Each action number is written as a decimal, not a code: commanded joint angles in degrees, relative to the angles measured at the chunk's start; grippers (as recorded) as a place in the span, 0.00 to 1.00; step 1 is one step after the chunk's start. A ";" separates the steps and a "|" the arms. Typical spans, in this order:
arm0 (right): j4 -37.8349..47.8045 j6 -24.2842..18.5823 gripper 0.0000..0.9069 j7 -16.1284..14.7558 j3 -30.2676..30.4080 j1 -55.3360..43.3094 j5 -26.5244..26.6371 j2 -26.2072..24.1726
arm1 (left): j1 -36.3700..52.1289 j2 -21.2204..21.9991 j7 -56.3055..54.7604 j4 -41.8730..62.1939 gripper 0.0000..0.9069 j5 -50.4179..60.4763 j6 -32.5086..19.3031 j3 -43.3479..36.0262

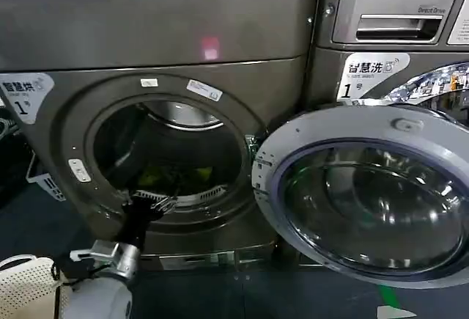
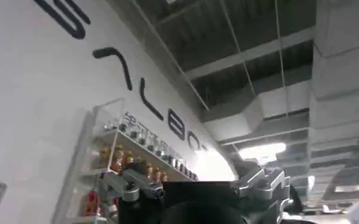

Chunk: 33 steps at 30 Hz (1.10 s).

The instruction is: Grasp the clothes from the dryer.

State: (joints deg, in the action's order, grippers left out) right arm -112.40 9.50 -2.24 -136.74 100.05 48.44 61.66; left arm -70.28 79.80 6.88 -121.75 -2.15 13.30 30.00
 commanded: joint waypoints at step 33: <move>1.59 1.05 1.00 0.04 0.28 -1.26 -2.07 0.24 | 61.30 -4.14 18.52 81.13 1.00 11.05 -7.81 -20.40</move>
State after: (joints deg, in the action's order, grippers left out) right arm -110.88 10.56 -2.30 -136.49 98.87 46.45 61.93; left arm -21.05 76.58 13.44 -57.17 1.85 6.50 15.09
